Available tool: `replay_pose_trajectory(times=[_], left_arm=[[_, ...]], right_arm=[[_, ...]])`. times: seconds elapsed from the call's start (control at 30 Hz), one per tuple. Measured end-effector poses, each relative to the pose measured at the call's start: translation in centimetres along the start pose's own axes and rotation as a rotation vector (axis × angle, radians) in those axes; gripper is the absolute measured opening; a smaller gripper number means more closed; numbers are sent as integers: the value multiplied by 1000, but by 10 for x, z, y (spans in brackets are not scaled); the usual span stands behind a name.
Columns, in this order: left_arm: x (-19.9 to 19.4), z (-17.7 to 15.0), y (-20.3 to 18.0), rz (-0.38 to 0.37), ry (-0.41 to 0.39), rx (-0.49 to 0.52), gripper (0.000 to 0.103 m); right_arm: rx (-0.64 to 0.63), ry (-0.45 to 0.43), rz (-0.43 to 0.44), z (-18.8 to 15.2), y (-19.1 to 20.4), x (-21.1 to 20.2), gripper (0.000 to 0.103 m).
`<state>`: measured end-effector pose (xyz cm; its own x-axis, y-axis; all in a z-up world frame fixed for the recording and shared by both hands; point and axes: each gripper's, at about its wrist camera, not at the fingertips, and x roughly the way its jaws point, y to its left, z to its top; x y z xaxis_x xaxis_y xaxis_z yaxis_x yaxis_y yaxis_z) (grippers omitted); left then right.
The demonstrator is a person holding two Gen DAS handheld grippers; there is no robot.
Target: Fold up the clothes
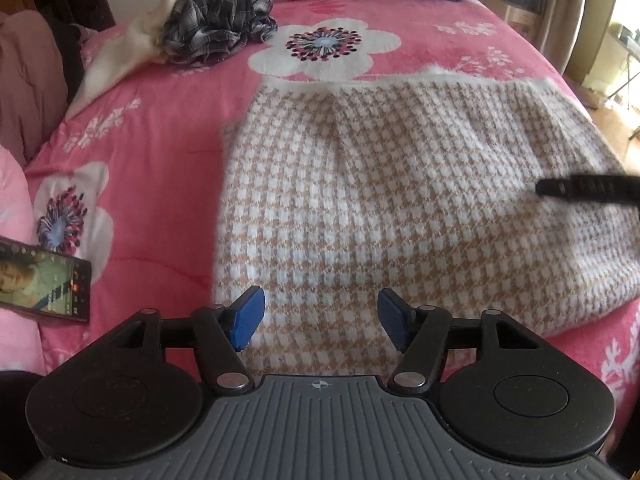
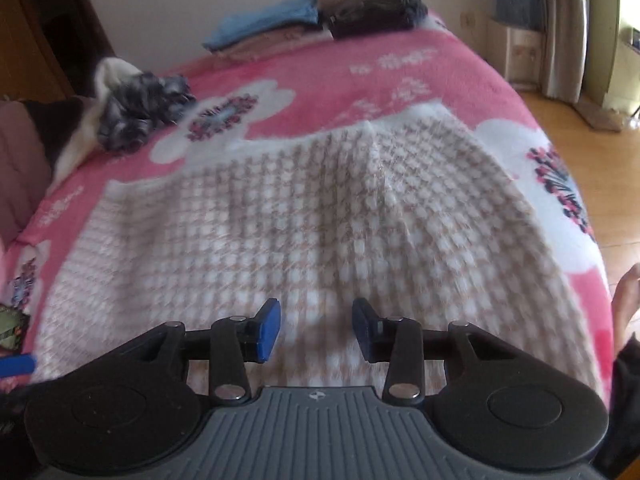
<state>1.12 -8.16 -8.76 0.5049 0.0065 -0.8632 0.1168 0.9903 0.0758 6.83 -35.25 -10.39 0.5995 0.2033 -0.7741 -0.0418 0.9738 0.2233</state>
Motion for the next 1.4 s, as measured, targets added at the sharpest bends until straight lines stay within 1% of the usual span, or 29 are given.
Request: replay_pose_trajectory(times=[0.17,0.2,0.23,0.3,0.4,0.53,0.73,0.77,0.8,0.87,0.97,1.0,1.03,1.1,1.27,1.4], left_arm=[[7,0,-6,4,18,27,63],[9,0,-7,4,24,29,63],[11,0,-9,4,30,30,63],[14,0,-11,5,42,35,63],[17,-2,-13,9,57,43,63],[19,-5,-13,10,75,45,63],[23,-9,-11,9,89,40,63],[23,-10,-11,9,89,39,64],[23,-10,-10,9,89,37,64],[23,-11,-9,8,87,35,64],[23,-13,-8,8,82,39,64],[23,-13,-7,8,80,40,64],[22,-13,-6,8,78,41,64],[22,-14,-5,6,73,40,64],[18,-13,-4,3,61,29,64],[13,-12,-2,7,41,27,64]], right_arm=[[84,-45,-81,20,-21,-2,41],[92,-53,-96,23,-23,-3,42],[74,-61,-104,25,-21,-5,42],[20,-82,-107,26,-13,-10,42],[-19,-88,-94,25,-2,-10,42],[26,-72,-91,21,-4,-16,42],[22,-33,-96,0,-4,-35,43],[20,-24,-95,-5,-3,-37,45],[17,-18,-93,-10,-1,-37,61],[11,-6,-87,-20,2,-36,80],[-2,59,-96,-36,7,-23,82],[-2,68,-102,-40,8,-19,86],[0,73,-107,-43,9,-17,87],[12,62,-113,-44,10,-20,87],[45,42,-89,-39,12,-33,87],[20,2,-63,-32,19,-41,87]])
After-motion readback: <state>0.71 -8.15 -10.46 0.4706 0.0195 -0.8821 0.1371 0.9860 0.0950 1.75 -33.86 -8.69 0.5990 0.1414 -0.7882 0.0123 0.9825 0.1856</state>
